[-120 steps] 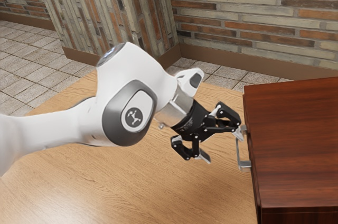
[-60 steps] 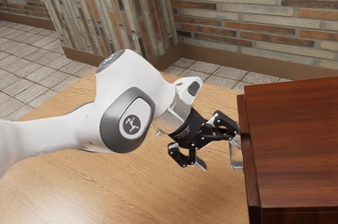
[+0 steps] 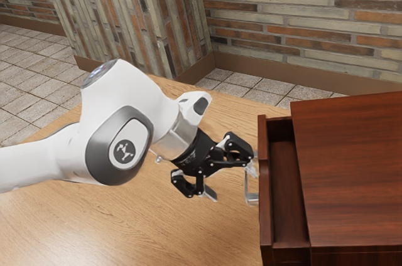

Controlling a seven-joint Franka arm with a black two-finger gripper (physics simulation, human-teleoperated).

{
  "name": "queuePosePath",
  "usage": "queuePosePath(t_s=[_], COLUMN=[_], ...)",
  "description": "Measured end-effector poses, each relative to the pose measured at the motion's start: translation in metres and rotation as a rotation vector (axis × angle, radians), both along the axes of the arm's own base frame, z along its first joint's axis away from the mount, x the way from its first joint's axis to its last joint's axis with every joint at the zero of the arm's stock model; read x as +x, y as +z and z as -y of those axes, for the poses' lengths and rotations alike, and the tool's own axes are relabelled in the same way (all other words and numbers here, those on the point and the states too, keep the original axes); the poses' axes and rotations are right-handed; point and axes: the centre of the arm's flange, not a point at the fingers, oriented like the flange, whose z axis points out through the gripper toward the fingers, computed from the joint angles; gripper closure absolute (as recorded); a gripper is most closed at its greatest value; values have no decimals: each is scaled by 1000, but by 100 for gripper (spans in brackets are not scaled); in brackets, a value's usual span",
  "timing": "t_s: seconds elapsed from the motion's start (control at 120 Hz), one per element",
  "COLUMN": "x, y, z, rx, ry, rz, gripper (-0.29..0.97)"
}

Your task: Pull the drawer handle with one arm to open the drawer

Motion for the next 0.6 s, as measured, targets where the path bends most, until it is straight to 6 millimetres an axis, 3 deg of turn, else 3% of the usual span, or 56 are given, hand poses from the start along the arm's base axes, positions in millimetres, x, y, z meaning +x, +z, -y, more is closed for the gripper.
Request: queuePosePath(t_s=[0.6], x=[-54], y=[4], z=[-70], rx=[22], ry=[79], rz=[0], gripper=[0])
